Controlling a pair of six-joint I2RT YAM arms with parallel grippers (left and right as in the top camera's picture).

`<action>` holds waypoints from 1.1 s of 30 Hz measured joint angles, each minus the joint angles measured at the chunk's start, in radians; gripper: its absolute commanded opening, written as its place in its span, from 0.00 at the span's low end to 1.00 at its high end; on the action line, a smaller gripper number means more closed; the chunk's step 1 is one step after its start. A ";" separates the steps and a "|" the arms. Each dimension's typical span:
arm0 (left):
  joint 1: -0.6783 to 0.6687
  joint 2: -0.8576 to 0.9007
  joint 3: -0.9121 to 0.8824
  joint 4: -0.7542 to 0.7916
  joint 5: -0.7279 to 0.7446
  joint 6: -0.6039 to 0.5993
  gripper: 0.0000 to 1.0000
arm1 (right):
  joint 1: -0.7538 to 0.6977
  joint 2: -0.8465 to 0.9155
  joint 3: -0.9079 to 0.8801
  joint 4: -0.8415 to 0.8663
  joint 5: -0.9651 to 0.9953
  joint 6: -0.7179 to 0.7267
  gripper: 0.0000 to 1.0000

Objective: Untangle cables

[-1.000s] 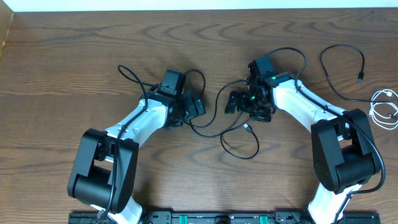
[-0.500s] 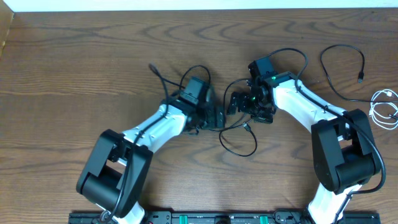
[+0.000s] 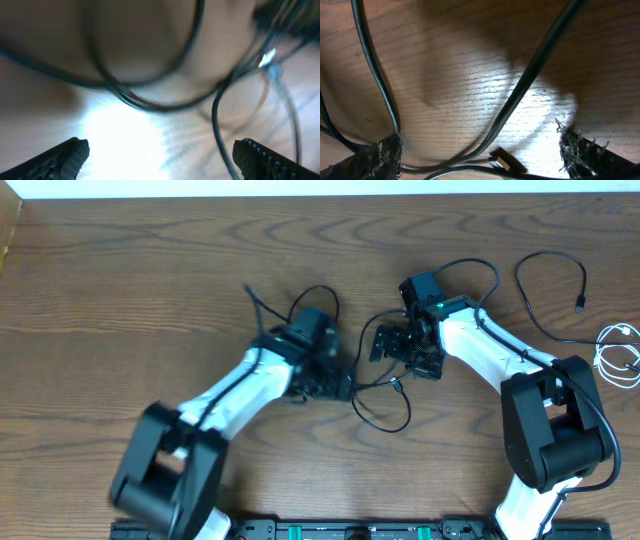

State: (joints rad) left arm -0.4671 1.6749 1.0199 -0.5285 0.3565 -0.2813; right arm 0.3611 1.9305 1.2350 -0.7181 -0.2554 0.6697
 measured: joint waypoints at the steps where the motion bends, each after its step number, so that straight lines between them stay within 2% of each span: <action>1: 0.015 -0.042 0.013 0.014 -0.046 -0.004 0.98 | 0.000 0.000 0.000 0.000 0.002 0.000 0.99; 7: 0.044 -0.141 0.054 0.162 -0.309 -0.035 0.98 | 0.000 0.000 0.000 -0.001 0.006 0.001 0.99; 13: 0.044 -0.040 0.052 0.360 -0.418 -0.045 0.98 | 0.000 0.000 0.000 -0.003 0.018 0.001 0.99; 17: 0.043 0.057 0.051 0.421 -0.414 -0.070 0.98 | 0.000 0.000 0.000 -0.003 0.024 0.001 0.99; 23: 0.043 0.156 0.051 0.448 -0.321 -0.096 0.98 | 0.000 0.000 0.000 -0.003 0.025 0.001 0.99; 33: 0.042 0.235 0.052 0.460 -0.256 -0.238 0.98 | 0.000 0.000 0.000 -0.014 0.028 0.001 0.99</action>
State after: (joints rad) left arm -0.4248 1.9102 1.0718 -0.0685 0.1009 -0.5198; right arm 0.3611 1.9305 1.2350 -0.7319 -0.2272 0.6708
